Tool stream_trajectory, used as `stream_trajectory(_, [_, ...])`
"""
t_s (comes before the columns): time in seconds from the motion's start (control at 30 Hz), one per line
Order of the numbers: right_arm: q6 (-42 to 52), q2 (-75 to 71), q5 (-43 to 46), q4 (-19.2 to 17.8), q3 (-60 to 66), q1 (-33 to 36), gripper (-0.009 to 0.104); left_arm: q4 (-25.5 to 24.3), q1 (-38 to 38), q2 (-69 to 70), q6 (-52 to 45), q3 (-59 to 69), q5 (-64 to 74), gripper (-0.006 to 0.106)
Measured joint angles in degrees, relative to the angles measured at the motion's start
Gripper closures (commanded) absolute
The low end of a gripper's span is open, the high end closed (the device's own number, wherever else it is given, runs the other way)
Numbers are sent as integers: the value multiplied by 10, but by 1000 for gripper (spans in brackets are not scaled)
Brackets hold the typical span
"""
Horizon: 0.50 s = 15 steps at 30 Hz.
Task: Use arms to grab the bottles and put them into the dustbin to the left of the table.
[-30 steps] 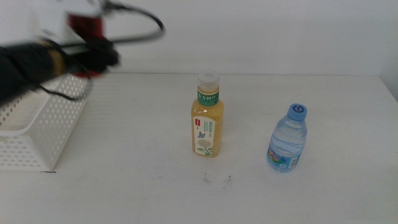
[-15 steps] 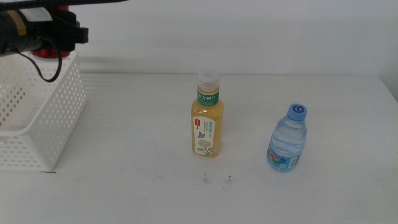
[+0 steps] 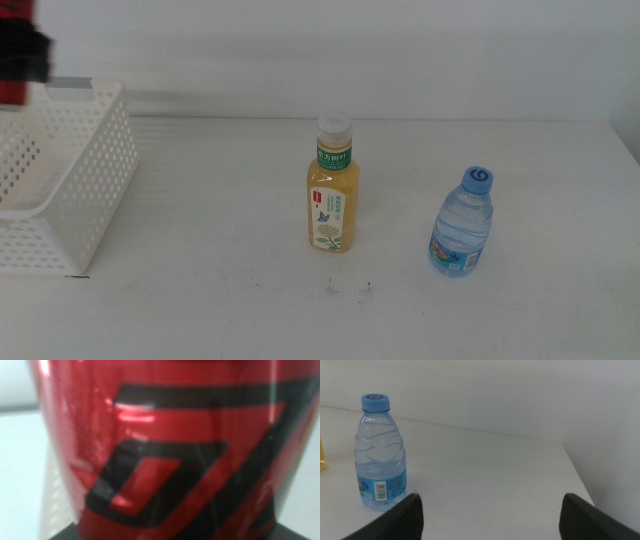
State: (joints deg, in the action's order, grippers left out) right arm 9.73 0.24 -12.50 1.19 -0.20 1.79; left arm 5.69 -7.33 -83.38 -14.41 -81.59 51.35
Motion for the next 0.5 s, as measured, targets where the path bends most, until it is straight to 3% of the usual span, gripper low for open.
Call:
stream_trajectory(0.2, [0,0,0,0,0,0,7,11,-76,-114,-48,-123,128,102])
stream_trajectory(0.5, [0,0,0,0,0,0,7,25,-98,-276,-94,-177,172,102])
